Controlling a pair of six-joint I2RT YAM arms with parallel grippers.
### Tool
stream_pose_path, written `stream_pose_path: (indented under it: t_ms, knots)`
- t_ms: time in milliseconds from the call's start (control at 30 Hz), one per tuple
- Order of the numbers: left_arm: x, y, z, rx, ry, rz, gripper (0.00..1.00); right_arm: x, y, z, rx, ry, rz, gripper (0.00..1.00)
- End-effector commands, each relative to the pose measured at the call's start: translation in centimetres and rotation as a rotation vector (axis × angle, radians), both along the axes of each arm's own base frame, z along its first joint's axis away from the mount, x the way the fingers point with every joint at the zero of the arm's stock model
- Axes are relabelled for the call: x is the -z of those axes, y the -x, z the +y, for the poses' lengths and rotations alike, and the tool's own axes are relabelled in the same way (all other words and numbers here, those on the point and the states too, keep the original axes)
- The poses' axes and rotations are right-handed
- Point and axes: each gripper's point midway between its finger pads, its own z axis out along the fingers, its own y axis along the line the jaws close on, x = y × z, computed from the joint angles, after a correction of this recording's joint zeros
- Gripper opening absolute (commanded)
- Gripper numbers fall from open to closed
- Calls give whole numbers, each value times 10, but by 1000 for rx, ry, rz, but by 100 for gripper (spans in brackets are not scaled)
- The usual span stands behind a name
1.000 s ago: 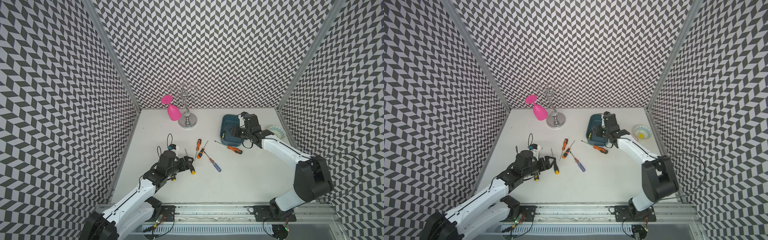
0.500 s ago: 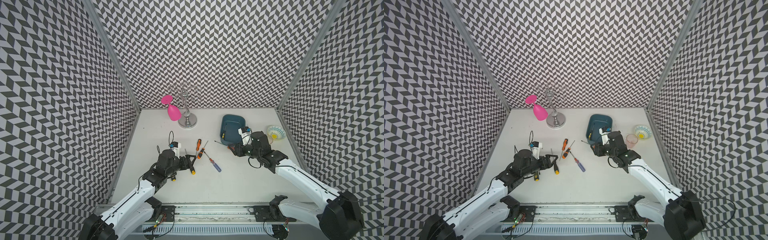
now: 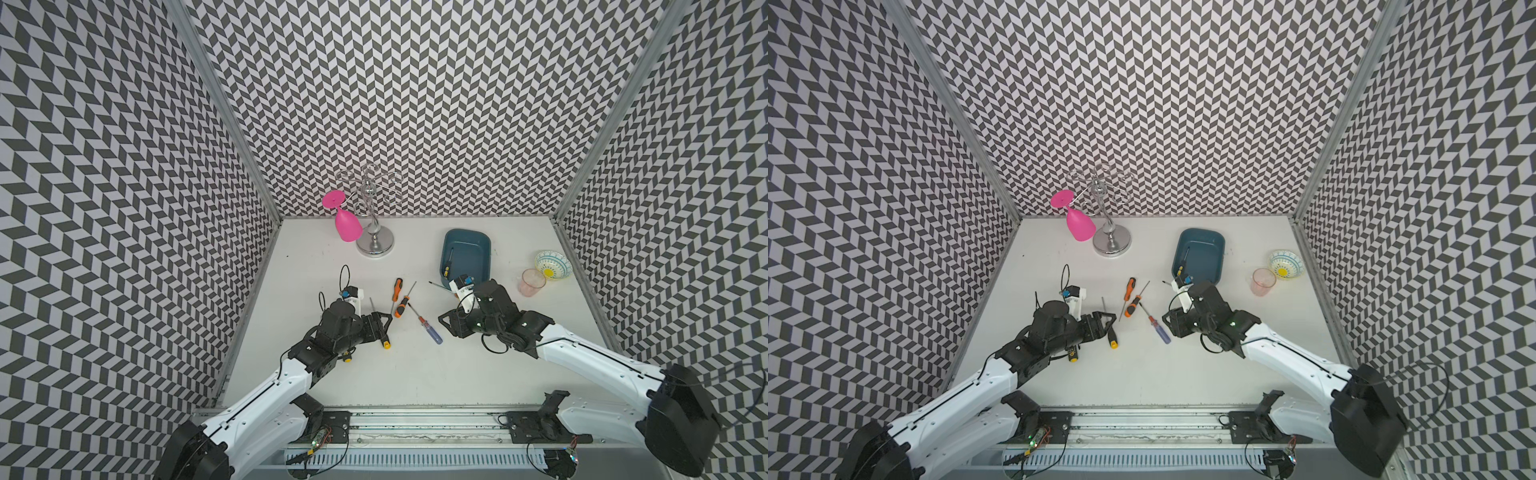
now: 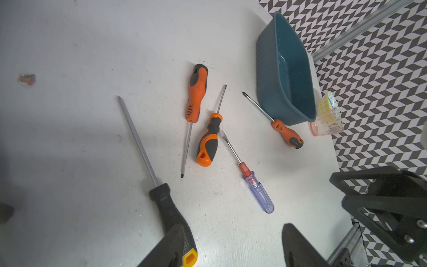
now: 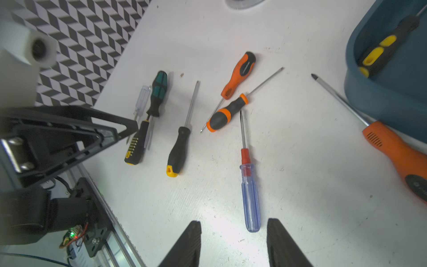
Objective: Put the screwdriver on the desktop into the storage box
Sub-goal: Pick up the screwdriver from the center of the board.
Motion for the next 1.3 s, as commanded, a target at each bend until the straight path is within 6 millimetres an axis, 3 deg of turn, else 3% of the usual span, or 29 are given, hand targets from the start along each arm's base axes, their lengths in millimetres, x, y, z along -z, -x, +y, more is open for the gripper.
stream_pose_path:
  t_ms: [0, 300, 833, 1267]
  knots:
    - [9, 3, 9, -43, -26, 17, 70, 18, 0, 5, 8, 71, 9, 49]
    - [17, 6, 11, -45, -35, 35, 70, 63, 4, 16, -1, 247, 60, 47]
    - [23, 8, 12, -49, -32, 49, 70, 87, -12, 28, 26, 411, 25, 44]
    - [26, 9, 12, -47, -35, 52, 71, 104, -9, 28, 16, 483, 27, 35]
